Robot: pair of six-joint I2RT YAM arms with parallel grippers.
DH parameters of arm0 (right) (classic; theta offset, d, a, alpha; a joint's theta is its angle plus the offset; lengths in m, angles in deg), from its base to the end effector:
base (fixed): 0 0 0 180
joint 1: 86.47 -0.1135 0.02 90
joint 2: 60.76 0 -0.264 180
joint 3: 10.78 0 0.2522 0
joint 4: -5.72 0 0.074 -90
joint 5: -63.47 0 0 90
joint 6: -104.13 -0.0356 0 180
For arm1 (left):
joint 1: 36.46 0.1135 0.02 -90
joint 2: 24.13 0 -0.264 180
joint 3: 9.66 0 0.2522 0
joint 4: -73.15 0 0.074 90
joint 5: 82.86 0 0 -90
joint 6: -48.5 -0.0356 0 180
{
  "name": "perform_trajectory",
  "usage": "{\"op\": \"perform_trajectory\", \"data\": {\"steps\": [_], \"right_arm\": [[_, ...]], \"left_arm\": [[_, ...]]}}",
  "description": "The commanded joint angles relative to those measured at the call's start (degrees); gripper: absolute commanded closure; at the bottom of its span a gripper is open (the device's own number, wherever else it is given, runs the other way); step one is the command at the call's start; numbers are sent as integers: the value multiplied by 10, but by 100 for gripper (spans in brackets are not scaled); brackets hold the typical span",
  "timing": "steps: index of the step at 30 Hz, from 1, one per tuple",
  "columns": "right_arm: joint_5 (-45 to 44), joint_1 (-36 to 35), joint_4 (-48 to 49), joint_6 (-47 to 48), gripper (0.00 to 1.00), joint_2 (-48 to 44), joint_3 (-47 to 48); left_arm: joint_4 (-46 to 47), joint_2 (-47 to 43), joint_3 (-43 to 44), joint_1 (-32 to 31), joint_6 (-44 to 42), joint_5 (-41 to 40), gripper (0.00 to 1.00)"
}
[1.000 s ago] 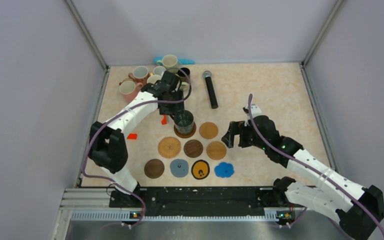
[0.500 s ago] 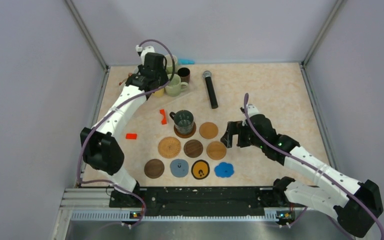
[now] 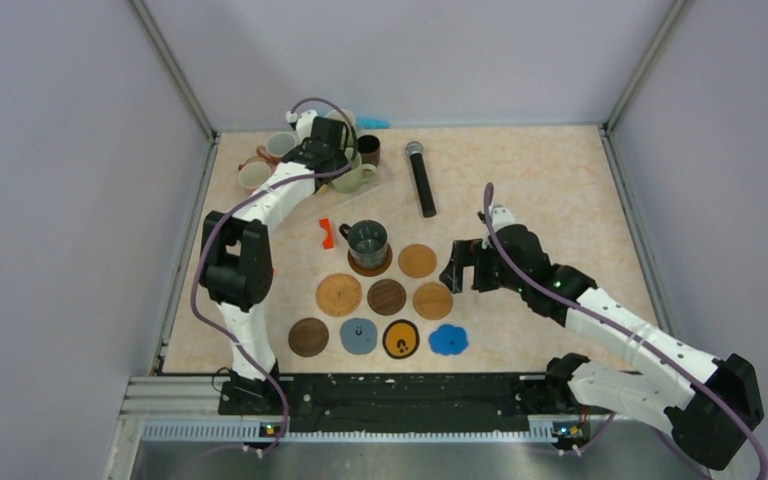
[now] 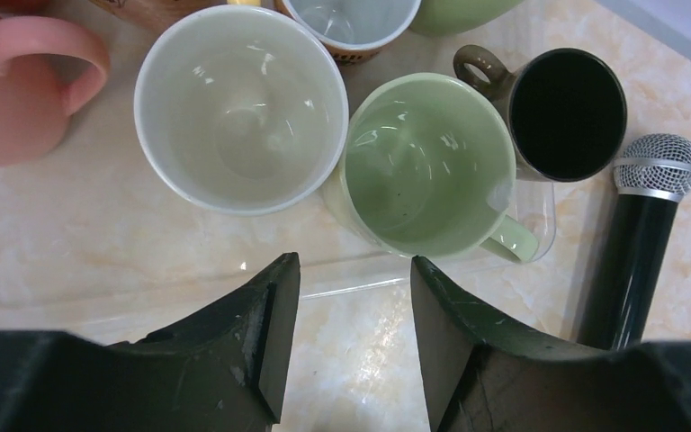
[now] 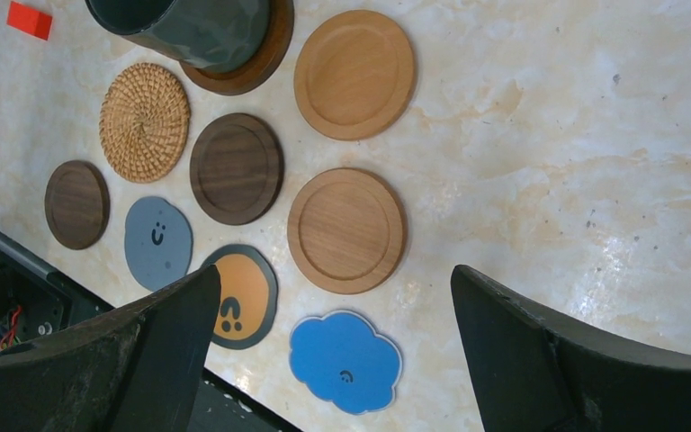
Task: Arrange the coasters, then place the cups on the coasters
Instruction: Place the cup on the coaster, then pick up the cup from the tray.
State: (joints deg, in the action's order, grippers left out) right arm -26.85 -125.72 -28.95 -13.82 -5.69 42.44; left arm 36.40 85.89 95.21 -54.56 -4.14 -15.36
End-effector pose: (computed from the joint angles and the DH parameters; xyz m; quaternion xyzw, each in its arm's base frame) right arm 0.1620 0.1321 0.2566 -0.0867 0.8888 0.2469 0.3761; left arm 0.4235 -0.1241 0.2675 -0.2282 0.8697 -0.0283 0.4367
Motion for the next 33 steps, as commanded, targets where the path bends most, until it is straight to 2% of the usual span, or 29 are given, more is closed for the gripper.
{"op": "perform_trajectory", "data": {"steps": [1, 15, 27, 33], "right_arm": [[1, 0, 3, 18, 2, 8, 27], [1, 0, 0, 19, 2, 1, 17], [1, 0, -3, 14, 2, -11, 8], [1, 1, -3, 12, 2, -16, 8]], "left_arm": [[41, 15, 40, 9, 36, -1, 46], [58, 66, 36, 24, 31, 45, 49], [66, 63, 17, 22, 19, 76, 58], [54, 67, 14, 22, 20, 68, 58]]}}
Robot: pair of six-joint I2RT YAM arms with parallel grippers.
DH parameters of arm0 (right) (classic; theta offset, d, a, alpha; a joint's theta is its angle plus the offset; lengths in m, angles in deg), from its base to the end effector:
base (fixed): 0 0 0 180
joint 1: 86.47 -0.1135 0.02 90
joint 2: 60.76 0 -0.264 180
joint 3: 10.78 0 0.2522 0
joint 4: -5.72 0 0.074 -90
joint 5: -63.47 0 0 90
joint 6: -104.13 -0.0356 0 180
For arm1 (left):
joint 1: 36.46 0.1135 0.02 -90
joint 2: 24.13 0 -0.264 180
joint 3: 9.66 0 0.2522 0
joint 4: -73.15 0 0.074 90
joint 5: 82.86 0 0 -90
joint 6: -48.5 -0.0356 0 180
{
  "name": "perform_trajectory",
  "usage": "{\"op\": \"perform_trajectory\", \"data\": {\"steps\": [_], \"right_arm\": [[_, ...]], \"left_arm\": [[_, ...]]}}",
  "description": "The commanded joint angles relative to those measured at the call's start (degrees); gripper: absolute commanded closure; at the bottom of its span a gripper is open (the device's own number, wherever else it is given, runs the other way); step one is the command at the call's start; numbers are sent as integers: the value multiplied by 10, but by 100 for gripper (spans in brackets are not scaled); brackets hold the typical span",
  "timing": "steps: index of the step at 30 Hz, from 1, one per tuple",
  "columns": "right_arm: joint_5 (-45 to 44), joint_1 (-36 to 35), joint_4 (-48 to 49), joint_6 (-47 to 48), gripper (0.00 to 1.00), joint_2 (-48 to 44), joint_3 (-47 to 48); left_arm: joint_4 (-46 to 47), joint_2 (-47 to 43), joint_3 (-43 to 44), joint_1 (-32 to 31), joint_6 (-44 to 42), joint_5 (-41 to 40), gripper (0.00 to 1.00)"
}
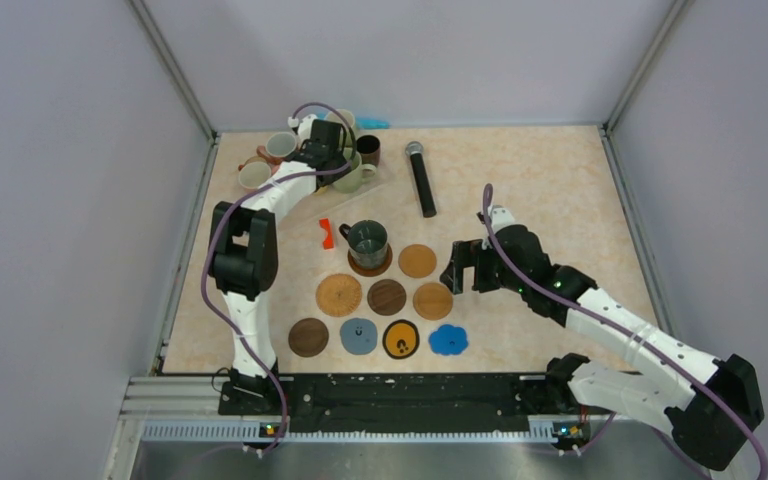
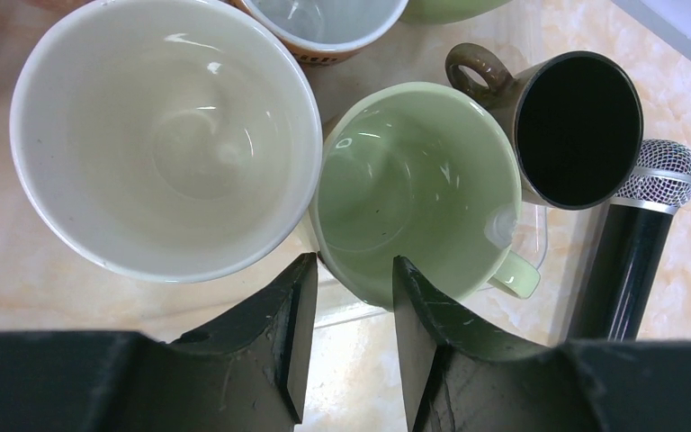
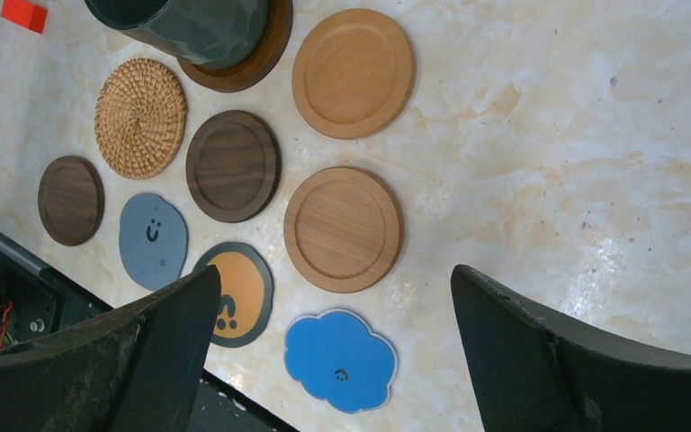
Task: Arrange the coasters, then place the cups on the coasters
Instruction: Pick up the cup from the tray.
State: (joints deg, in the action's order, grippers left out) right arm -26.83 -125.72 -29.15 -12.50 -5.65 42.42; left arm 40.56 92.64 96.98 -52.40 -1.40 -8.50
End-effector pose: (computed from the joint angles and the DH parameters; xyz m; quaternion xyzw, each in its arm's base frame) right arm 0.1618 0.1320 0.2560 -0.0971 0.8888 0.2416 0.3772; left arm 0.4514 -0.1189 0.2314 -0.2433 0.8760 -0.0766 0.4092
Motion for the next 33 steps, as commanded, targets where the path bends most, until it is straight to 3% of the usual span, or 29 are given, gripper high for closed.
{"op": "perform_trajectory", "data": {"steps": [1, 33], "right_arm": [[0, 0, -2, -1, 2, -16, 9], [1, 1, -14, -4, 2, -37, 13]], "left_arm": [[12, -1, -4, 0, -7, -1, 58], [-15, 10, -23, -1, 29, 48, 64]]}}
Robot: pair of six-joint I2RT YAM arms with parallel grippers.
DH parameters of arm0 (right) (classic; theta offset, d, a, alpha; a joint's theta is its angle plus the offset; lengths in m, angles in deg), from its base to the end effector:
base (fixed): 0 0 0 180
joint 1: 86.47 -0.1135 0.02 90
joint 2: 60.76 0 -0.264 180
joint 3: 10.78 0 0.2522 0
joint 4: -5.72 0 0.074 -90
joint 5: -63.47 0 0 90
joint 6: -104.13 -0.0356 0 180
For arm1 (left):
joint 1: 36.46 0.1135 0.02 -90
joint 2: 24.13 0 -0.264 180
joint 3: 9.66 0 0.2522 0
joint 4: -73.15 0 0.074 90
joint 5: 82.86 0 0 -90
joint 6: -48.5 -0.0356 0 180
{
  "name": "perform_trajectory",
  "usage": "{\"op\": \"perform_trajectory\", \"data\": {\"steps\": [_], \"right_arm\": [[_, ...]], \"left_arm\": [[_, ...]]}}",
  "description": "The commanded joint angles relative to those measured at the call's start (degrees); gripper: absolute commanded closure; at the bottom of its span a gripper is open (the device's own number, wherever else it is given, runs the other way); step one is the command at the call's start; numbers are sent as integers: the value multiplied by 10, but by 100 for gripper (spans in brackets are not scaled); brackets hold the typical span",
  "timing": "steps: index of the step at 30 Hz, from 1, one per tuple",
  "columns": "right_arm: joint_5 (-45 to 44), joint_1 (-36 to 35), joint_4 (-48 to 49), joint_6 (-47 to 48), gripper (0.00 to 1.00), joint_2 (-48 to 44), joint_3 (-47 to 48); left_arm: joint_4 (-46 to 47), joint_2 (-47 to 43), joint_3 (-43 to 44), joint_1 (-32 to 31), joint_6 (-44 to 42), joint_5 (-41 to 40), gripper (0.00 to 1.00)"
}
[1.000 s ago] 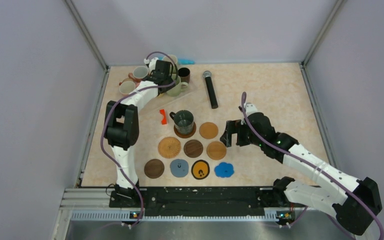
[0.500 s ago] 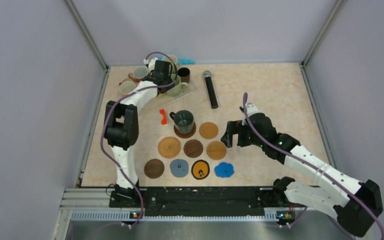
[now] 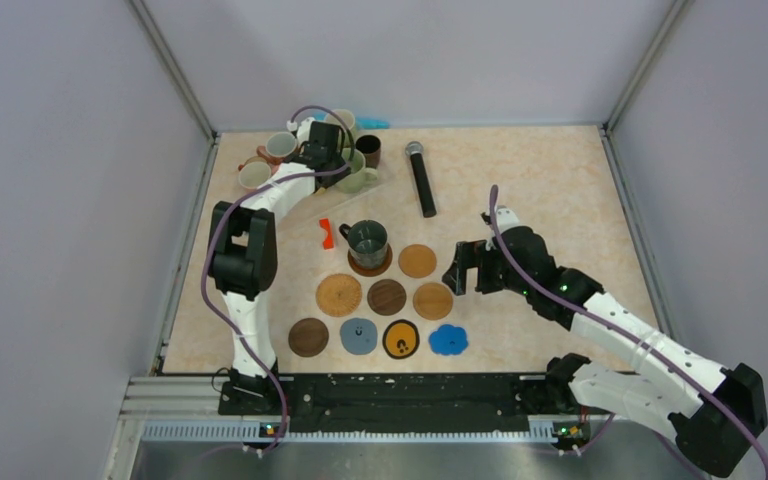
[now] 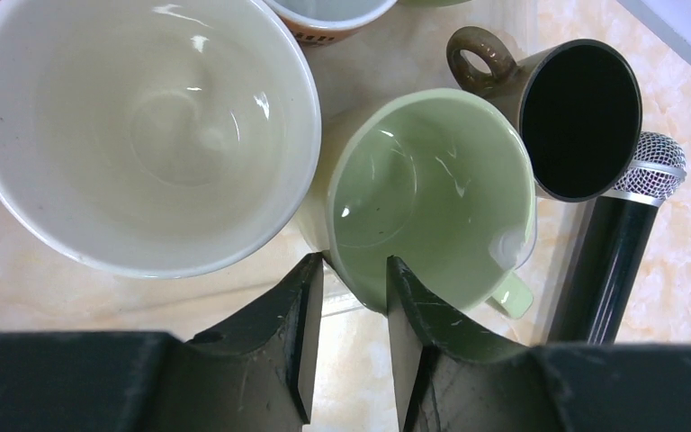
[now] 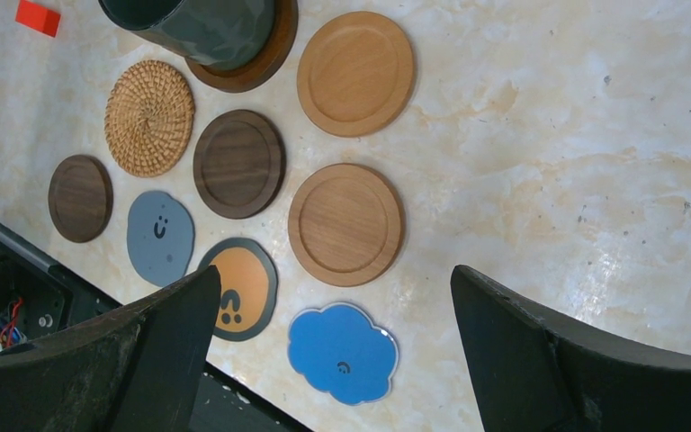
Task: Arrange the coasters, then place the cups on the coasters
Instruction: Pick up the cup from the tray.
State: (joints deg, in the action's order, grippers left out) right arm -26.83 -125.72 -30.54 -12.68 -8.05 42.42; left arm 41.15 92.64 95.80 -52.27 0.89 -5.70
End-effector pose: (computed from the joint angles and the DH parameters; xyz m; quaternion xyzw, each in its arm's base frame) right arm 0.1559 0.1271 0.2616 -0.0953 0.8850 0.2465 0.3834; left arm 0.4499 -0.1192 0.2252 -0.2529 0.8778 -0.1018 0.3940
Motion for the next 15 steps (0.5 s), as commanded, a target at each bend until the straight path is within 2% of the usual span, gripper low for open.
{"op": "perform_trajectory", "data": {"steps": [1, 15], "right_arm": [[0, 1, -1, -3, 2, -14, 14], [-2, 0, -6, -1, 2, -18, 18]], "left_arm": [[-24, 11, -9, -3, 6, 20, 66], [-29, 2, 22, -3, -14, 27, 89]]}}
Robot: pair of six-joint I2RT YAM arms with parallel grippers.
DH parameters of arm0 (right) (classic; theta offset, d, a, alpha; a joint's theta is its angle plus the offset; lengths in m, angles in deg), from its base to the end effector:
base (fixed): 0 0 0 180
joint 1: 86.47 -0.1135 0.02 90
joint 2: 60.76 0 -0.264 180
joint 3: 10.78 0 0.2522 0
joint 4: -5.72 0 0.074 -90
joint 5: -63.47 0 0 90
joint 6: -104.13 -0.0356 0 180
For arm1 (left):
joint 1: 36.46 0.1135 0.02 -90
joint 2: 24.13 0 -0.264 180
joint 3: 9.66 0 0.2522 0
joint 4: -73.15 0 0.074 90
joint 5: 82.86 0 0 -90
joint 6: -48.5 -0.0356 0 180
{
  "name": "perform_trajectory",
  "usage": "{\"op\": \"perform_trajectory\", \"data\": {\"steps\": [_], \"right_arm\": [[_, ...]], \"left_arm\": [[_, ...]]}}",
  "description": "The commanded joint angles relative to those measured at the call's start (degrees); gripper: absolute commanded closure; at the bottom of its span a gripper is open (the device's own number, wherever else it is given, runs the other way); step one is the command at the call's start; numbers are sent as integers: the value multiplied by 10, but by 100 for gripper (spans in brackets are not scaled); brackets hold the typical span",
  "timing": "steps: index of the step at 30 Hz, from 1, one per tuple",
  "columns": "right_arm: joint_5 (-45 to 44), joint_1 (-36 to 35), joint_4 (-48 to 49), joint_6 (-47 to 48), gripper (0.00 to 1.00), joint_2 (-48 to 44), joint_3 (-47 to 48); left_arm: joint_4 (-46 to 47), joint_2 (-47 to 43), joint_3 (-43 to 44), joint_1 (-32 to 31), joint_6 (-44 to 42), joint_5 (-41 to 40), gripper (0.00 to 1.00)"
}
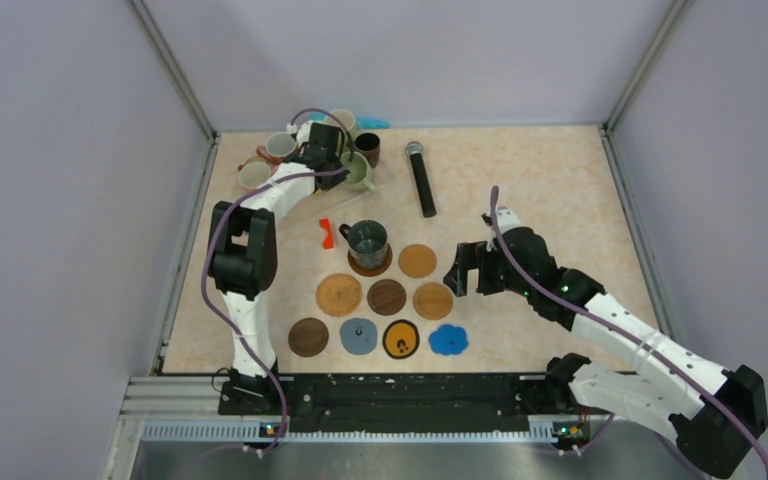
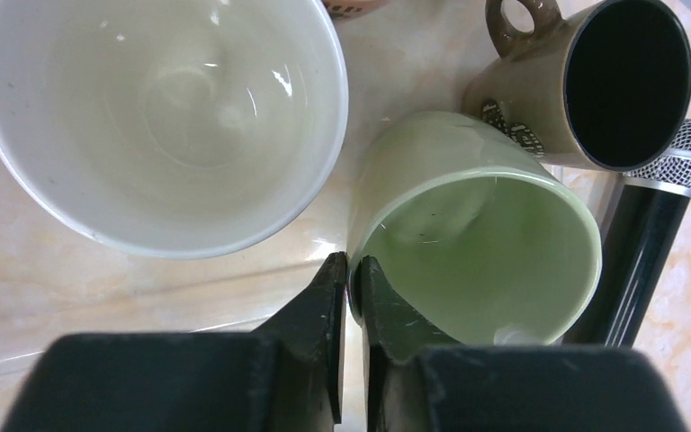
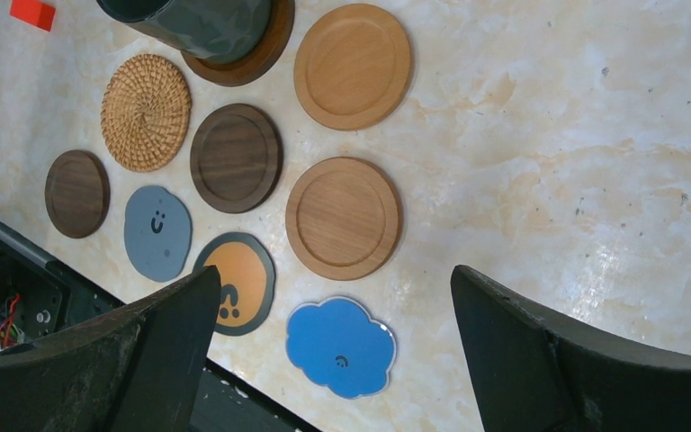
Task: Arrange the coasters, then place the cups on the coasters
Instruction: Pick up the cup from the tray.
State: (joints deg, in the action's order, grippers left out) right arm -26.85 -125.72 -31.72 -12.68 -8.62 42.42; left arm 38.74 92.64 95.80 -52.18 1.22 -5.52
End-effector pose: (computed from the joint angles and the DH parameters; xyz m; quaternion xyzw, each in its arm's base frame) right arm 0.1537 0.1254 0.2616 -0.0954 0.8874 0.2438 0.3795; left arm 0.4470 -0.1177 0.2219 -0.2553 0.8855 -0.0937 0.3768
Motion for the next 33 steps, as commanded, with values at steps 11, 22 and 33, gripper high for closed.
{"op": "perform_trajectory", "data": {"steps": [11, 22, 33], "right_arm": [[1, 0, 5, -5, 2, -12, 17], [1, 0, 3, -14, 2, -25, 10], [-11, 0, -14, -14, 2, -30, 20]], "left_arm": [[53, -58, -12, -4, -30, 46, 100], [55, -104, -30, -4, -42, 52, 100], [13, -166, -45, -3, -77, 12, 100]]}}
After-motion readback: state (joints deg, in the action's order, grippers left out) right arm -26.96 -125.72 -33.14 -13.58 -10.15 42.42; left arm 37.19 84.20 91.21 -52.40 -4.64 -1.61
